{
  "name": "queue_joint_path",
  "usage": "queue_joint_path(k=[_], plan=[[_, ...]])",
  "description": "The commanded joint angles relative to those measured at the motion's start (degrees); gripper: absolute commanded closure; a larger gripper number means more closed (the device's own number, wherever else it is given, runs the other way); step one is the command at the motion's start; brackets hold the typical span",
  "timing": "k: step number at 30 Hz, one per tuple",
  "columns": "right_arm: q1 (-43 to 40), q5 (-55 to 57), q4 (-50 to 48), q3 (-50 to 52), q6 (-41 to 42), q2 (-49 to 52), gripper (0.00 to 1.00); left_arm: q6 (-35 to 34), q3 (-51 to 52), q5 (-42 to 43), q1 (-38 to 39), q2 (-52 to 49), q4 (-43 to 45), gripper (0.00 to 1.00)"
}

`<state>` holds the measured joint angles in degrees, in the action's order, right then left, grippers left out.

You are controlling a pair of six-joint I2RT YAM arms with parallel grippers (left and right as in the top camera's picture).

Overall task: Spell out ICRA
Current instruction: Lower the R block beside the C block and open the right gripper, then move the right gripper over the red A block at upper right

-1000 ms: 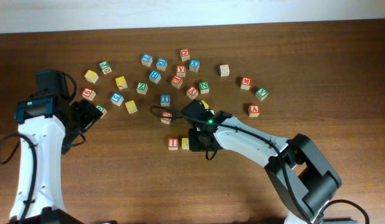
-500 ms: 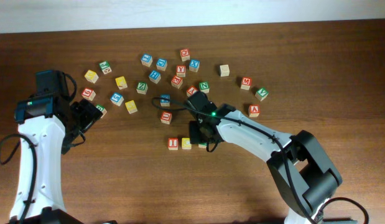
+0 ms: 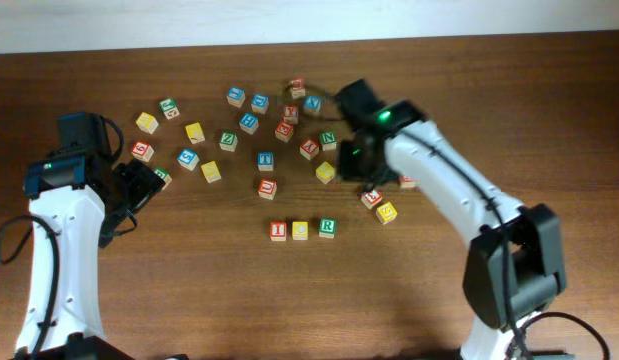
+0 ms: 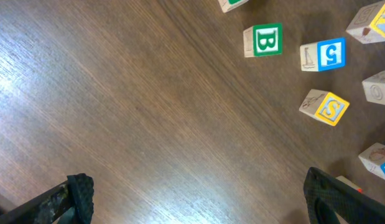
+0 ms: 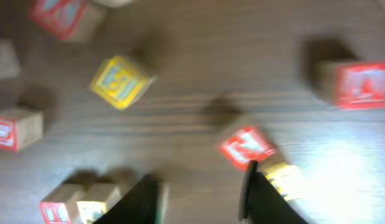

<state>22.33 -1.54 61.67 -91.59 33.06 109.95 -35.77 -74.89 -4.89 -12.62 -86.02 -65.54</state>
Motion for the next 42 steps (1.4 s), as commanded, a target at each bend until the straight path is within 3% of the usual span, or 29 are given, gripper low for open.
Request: queue_joint_path(k=[1,2,6,8,11,12,17,33,35,42], plan=[[-8.5,-1.1,3.4,-1.6,0.2,0.0,0.40,0.5,-0.2,0.0,-0.2,0.6,-0.1,0.01],[-10.3,-1.0,3.5,-1.5,-1.2,0.0,0.36,0.5,-0.2,0.0,-0.2,0.6,-0.1,0.01],[-13.4,-0.7,1.6,-1.2,-19.1,0.1,0.30,0.5,-0.2,0.0,-0.2,0.6,-0.1,0.01],[-13.4,1.8,1.4,-1.2,-19.8,0.1,0.10,0.5,-0.2,0.0,-0.2,0.6,-0.1,0.01],[-13.4,1.8,1.1,-1.2,-19.7,0.1,0.09,0.5,-0.2,0.0,-0.2,0.6,-0.1,0.01],[-13.4,1.8,1.4,-1.2,-19.8,0.1,0.01,0.5,-0.2,0.0,-0.2,0.6,-0.1,0.01],[-13.8,2.2,-1.0,2.2,-25.8,0.2,0.02,0.5,-0.2,0.0,-0.2,0.6,-0.1,0.01],[-15.2,-0.6,-1.4,3.8,-25.7,0.2,0.01,0.5,-0.2,0.0,-0.2,0.6,-0.1,0.01],[-15.2,-1.0,-2.0,5.5,-25.8,0.2,0.05,0.5,-0.2,0.0,-0.2,0.6,-0.1,0.01],[-15.2,-1.0,-11.7,12.3,-24.3,0.2,0.07,0.5,-0.2,0.0,-0.2,0.6,-0.1,0.01]])
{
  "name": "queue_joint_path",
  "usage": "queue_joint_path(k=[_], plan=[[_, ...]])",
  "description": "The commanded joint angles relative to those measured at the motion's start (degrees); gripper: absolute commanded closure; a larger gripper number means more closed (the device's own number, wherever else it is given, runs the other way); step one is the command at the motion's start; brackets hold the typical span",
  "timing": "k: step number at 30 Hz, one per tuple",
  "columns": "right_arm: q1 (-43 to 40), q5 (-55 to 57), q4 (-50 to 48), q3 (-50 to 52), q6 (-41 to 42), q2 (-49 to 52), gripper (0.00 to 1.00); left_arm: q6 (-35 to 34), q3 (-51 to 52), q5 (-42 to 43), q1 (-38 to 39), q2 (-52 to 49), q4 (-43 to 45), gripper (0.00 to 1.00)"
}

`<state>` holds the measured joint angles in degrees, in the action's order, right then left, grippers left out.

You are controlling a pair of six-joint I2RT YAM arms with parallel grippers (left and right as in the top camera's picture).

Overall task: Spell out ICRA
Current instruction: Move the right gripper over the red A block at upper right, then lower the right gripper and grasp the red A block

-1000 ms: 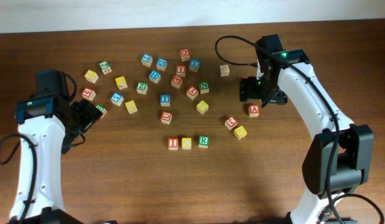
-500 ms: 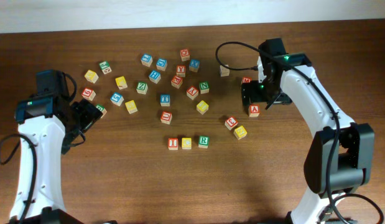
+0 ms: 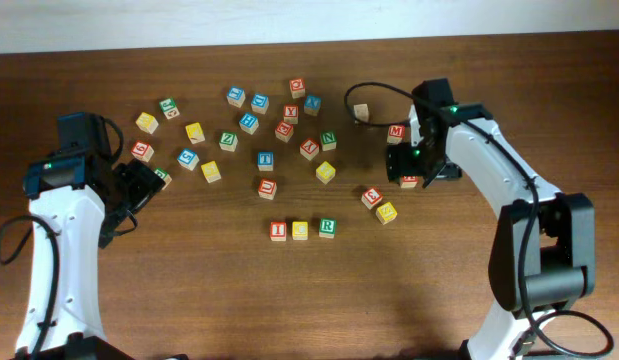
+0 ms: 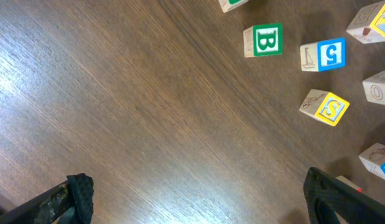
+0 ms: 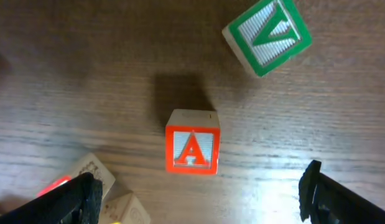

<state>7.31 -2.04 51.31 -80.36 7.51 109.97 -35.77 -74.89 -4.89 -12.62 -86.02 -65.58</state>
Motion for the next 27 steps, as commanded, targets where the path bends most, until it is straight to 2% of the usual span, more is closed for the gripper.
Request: queue_joint_path(k=[1,8,19,21,23,24,27], plan=[[-0.2,-0.6,-1.9,1.1,2.2,0.2,0.07,0.5,-0.2,0.0,-0.2,0.6,0.0,0.01],[-0.2,-2.9,-2.8,1.5,2.4,0.3,0.05,0.5,-0.2,0.0,-0.2,0.6,0.0,0.01],[0.5,-3.3,-4.1,1.5,3.9,3.0,0.13,0.5,-0.2,0.0,-0.2,0.6,0.0,0.01],[0.5,-3.1,-5.1,1.6,4.0,4.6,0.21,0.5,-0.2,0.0,-0.2,0.6,0.0,0.01],[0.5,-1.5,-5.5,1.6,4.0,5.6,0.36,0.5,-0.2,0.0,-0.2,0.6,0.0,0.01],[0.5,-0.3,-5.5,1.6,5.6,5.8,0.40,0.5,-0.2,0.0,-0.2,0.6,0.0,0.01],[0.5,0.2,-6.3,1.6,6.5,5.8,0.41,0.5,-0.2,0.0,-0.2,0.6,0.0,0.01]])
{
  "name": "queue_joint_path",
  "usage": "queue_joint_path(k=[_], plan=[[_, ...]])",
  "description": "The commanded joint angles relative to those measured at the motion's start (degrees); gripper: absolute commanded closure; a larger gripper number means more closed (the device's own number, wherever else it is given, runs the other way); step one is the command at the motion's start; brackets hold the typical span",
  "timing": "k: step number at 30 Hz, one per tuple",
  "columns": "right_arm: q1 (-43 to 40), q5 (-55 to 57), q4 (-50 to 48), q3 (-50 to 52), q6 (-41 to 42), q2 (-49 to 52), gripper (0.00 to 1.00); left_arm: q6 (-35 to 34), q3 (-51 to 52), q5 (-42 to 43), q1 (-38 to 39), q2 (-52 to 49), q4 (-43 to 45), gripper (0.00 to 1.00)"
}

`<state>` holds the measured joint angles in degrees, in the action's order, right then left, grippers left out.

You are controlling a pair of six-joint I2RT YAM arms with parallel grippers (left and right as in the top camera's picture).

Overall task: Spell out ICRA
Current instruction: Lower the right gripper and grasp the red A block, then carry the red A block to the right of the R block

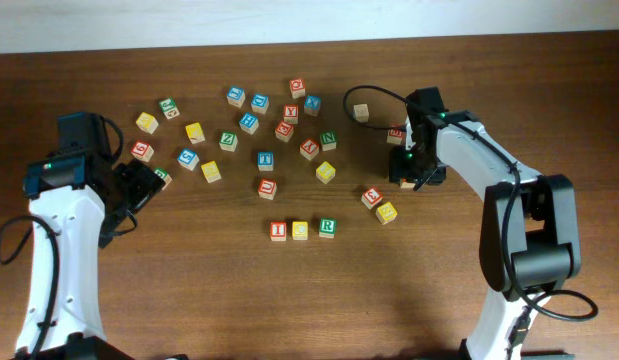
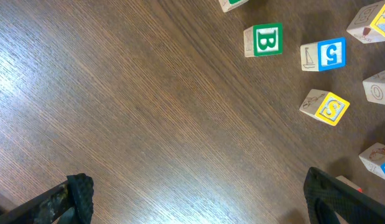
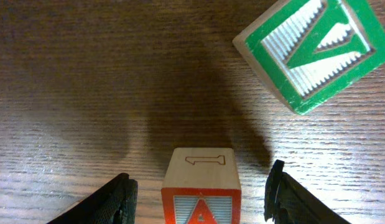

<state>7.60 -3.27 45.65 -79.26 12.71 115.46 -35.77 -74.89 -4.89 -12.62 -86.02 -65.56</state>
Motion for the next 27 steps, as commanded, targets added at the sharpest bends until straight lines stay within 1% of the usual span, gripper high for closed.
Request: queue_joint_path(k=[1,2,4,9,11,12,18,20,25,26,27], plan=[[0.3,1.4,-0.9,0.5,1.3,0.3,0.43,0.5,-0.2,0.0,-0.2,0.6,-0.1,0.01],[0.3,1.4,-1.1,0.5,1.3,0.3,0.49,0.5,-0.2,0.0,-0.2,0.6,-0.1,0.01],[0.3,1.3,-1.4,0.5,1.3,0.3,0.56,0.5,-0.2,0.0,-0.2,0.6,-0.1,0.01],[0.3,0.1,-1.3,0.5,1.3,0.3,0.58,0.5,-0.2,0.0,-0.2,0.6,-0.1,0.01],[0.3,0.3,-0.8,0.5,1.2,0.3,0.63,0.5,-0.2,0.0,-0.2,0.6,-0.1,0.01],[0.3,0.7,-0.5,0.5,1.1,0.3,0.64,0.5,-0.2,0.0,-0.2,0.6,-0.1,0.01],[0.3,0.7,0.8,0.5,-0.5,0.3,0.64,0.5,-0.2,0.0,-0.2,0.6,-0.1,0.01],[0.3,0.7,0.7,0.5,-0.5,0.3,0.68,0.5,-0.2,0.0,-0.2,0.6,-0.1,0.01],[0.3,0.7,0.0,0.5,-0.2,0.3,0.70,0.5,-0.2,0.0,-0.2,0.6,-0.1,0.01],[0.3,0.4,0.3,0.5,-0.2,0.0,0.73,0.5,-0.2,0.0,-0.2,0.6,-0.1,0.01],[0.3,0.2,0.5,0.5,-0.2,-0.3,0.73,0.5,-0.2,0.0,-0.2,0.6,-0.1,0.01]])
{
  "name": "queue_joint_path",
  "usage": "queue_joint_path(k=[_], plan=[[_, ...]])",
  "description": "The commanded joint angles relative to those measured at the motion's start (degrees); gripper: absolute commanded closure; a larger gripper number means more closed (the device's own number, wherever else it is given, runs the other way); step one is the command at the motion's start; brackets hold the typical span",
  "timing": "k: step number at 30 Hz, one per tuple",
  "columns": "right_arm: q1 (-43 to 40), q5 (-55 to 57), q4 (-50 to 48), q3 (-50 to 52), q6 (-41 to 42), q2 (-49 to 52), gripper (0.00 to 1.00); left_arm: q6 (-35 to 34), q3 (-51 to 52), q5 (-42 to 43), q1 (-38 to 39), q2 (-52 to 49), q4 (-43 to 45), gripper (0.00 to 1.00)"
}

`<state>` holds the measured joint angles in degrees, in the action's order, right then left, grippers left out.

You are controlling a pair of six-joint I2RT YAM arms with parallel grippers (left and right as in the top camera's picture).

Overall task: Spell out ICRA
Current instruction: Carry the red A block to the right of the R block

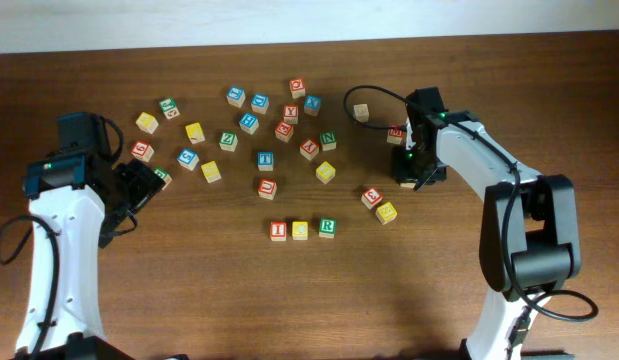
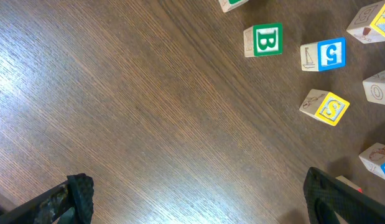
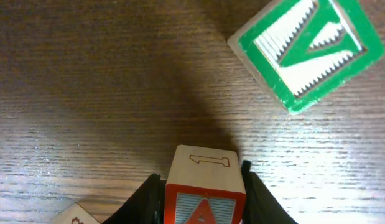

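Observation:
A red-faced A block (image 3: 204,190) stands on the table with my right gripper (image 3: 203,186) shut on it, a dark finger pressed to each side. In the overhead view that gripper (image 1: 410,170) sits right of the pile and hides the block. Three blocks form a row on the table: red I (image 1: 278,230), yellow C (image 1: 300,230), green R (image 1: 327,227). My left gripper (image 1: 139,186) is open at the left over bare wood, its fingers (image 2: 80,194) wide apart with nothing between them.
A green V block (image 3: 306,53) lies just beyond the A block. A red block (image 1: 372,197) and a yellow one (image 1: 387,212) sit between my right gripper and the row. Several loose blocks spread across the far middle; green B (image 2: 262,40) and blue 5 (image 2: 323,54) lie near my left gripper.
My right gripper's fingers stood apart on either side of the A block; now they are shut on it. The left arm has not moved.
My right gripper was over the middle of the pile. Then it was at the right, open and high above the A block. Then it was low, with a finger on each side of the block, and now it grips it. The left arm stayed still.

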<state>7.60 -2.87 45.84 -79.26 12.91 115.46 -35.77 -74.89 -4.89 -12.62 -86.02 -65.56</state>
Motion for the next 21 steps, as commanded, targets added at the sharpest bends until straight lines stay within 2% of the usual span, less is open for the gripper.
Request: queue_joint_path(k=[1,7,11,15,18,21], plan=[[0.3,-0.4,0.5,0.5,-0.2,-0.9,0.73,0.5,-0.2,0.0,-0.2,0.6,-0.1,0.01],[0.3,-0.8,6.6,0.1,0.3,-11.8,0.74,0.5,-0.2,0.0,-0.2,0.6,-0.1,0.01],[0.5,-9.2,14.4,0.1,0.2,-20.7,0.75,0.5,-0.2,0.0,-0.2,0.6,-0.1,0.01],[7.4,-12.1,22.1,0.7,0.3,-23.1,0.75,0.5,-0.2,0.0,-0.2,0.6,-0.1,0.01],[16.3,-5.6,17.3,7.5,9.3,-23.1,0.75,0.5,-0.2,0.0,-0.2,0.6,-0.1,0.01],[21.3,-5.0,7.2,15.5,15.9,-23.1,0.75,0.5,-0.2,0.0,-0.2,0.6,-0.1,0.01]])
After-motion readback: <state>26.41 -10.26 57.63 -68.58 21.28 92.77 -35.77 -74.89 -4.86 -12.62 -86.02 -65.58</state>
